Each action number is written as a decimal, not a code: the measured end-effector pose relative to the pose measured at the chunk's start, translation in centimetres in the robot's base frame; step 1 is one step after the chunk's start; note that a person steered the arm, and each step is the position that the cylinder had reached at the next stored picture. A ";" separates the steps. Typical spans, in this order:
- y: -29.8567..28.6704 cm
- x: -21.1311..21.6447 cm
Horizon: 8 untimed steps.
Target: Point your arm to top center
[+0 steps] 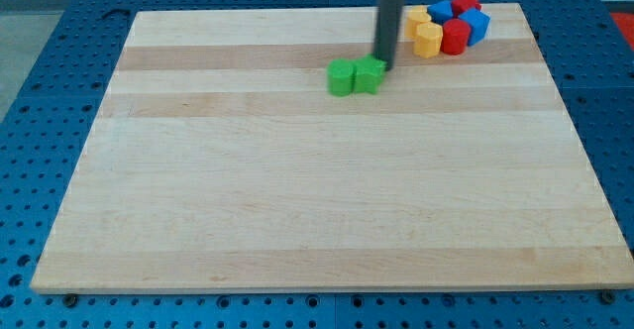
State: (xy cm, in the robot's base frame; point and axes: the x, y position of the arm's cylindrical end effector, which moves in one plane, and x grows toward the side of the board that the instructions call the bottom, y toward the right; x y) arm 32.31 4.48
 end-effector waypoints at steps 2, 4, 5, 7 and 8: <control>-5.3 0.5; -6.6 -5.3; -5.9 -11.1; -3.3 -13.1; -1.1 -13.0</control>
